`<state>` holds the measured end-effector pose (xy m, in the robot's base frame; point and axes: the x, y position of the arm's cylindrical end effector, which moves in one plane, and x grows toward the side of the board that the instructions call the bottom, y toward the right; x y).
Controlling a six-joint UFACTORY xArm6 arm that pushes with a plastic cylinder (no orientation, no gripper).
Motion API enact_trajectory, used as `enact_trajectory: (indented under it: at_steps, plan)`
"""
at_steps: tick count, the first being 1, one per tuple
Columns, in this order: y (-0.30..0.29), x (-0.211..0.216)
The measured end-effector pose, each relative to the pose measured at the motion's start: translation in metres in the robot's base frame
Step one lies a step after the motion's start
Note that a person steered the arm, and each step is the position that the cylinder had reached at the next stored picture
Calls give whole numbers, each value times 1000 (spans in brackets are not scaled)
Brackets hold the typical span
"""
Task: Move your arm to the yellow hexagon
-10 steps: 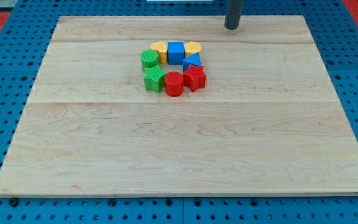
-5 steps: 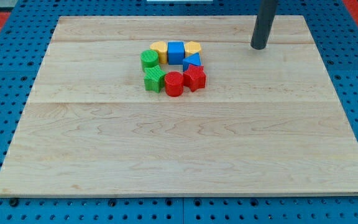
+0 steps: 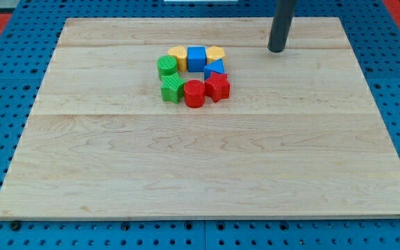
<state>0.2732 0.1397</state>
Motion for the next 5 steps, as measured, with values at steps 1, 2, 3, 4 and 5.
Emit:
enact_trajectory:
  at_steps: [1, 2, 3, 4, 5]
  plan:
    - [-23, 0]
    - [-45, -26]
    - [-45, -33]
    - [-50, -38]
    - [-54, -51]
